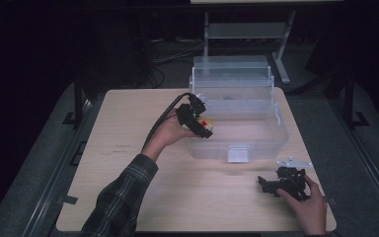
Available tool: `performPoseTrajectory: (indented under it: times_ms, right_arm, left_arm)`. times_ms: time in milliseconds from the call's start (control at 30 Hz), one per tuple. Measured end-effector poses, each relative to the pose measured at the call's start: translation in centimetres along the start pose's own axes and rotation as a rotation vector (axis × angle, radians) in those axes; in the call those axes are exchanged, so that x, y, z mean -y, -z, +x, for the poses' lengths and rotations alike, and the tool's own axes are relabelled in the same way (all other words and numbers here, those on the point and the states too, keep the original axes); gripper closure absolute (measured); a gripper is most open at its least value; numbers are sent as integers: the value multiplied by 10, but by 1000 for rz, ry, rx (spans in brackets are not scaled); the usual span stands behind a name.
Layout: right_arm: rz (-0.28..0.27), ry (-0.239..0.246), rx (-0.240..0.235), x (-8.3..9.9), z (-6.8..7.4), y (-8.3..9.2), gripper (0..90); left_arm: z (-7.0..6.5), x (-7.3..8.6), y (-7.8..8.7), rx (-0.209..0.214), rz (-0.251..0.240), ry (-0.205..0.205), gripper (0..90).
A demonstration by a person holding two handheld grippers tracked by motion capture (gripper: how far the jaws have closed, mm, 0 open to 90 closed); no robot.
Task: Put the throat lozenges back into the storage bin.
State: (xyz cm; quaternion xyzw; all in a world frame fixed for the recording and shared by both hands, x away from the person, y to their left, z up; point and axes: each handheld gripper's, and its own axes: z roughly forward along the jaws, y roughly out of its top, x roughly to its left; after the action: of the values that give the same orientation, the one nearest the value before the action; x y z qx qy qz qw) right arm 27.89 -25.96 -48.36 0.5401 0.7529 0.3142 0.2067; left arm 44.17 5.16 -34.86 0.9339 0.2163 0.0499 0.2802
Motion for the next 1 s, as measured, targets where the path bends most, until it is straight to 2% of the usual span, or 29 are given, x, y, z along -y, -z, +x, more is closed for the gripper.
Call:
performPoseTrajectory:
  times_ms: [300, 467, 867, 1000]
  right_arm:
    - [0, 0, -1, 0, 0, 0, 0]
    - [0, 0, 0, 0, 0, 0, 0]
    - [1, 1, -2, 0, 0, 0, 0]
    - [1, 2, -2, 0, 0, 0, 0]
  left_arm:
    - [1, 1, -2, -5, 5, -2, 189]
    - [2, 0, 0, -13, -9, 2, 181]
    - [0, 5, 16, -28, -9, -4, 181]
    - [-3, 10, 22, -33, -26, 4, 182]
